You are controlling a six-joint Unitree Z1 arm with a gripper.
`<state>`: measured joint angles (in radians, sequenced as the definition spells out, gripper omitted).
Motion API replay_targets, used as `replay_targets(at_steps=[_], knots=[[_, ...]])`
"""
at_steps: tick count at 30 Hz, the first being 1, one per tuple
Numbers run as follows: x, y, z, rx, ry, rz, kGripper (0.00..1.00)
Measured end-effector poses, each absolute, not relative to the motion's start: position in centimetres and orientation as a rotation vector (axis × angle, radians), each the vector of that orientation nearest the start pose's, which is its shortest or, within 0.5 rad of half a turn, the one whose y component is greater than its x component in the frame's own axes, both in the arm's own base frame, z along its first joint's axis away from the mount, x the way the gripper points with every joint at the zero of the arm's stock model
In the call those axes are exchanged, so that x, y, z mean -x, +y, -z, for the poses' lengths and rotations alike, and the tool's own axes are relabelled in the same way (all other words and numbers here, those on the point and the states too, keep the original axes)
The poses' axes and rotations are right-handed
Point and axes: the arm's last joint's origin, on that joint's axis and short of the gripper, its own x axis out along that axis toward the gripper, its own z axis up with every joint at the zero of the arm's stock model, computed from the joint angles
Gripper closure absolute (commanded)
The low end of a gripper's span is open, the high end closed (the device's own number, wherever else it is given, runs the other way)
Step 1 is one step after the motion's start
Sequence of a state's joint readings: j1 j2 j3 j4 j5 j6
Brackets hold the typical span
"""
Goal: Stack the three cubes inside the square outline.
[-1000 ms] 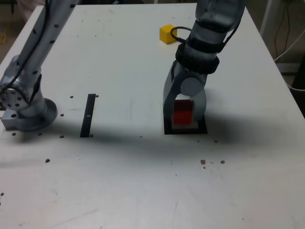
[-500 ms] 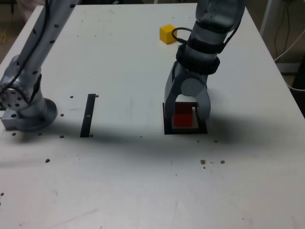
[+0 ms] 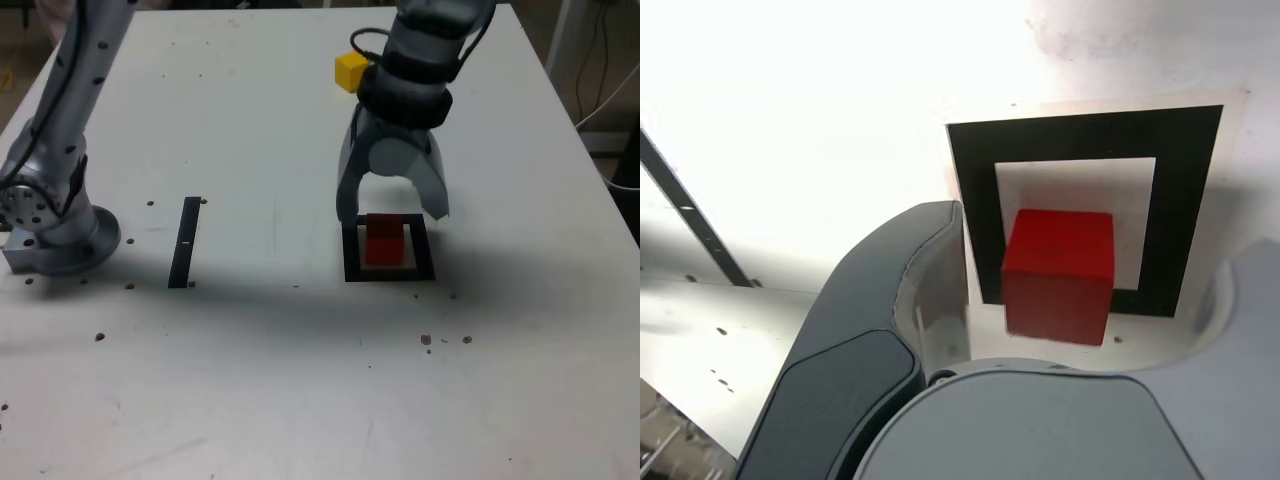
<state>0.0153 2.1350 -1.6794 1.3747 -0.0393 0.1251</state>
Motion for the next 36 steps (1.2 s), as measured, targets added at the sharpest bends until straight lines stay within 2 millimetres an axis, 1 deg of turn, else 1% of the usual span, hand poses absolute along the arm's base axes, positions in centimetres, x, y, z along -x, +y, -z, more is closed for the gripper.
replay_targets(at_steps=[4, 6, 15, 18, 24, 27, 28, 31, 35, 36], knots=[[-36.7, 0.5, -25.8, -0.054, 1.797, 0.115, 0.01], [-36.3, 0.5, -26.4, -0.058, 1.786, 0.109, 0.01], [-35.8, 0.6, -26.8, -0.076, 1.787, 0.091, 0.01], [-35.3, 1.4, -27.1, -0.078, 1.789, 0.079, 0.01], [-34.7, 5.1, -27.0, -0.057, 1.804, 0.047, 0.01], [-34.5, 6.0, -27.0, -0.053, 1.806, 0.045, 0.01], [-34.4, 6.8, -27.1, -0.049, 1.807, 0.041, 0.01], [-33.8, 9.8, -27.3, -0.022, 1.801, 0.012, 0.01], [-33.5, 12.0, -28.0, -0.034, 1.782, 0.012, 0.01], [-33.3, 12.8, -28.2, -0.027, 1.777, 0.009, 0.01]])
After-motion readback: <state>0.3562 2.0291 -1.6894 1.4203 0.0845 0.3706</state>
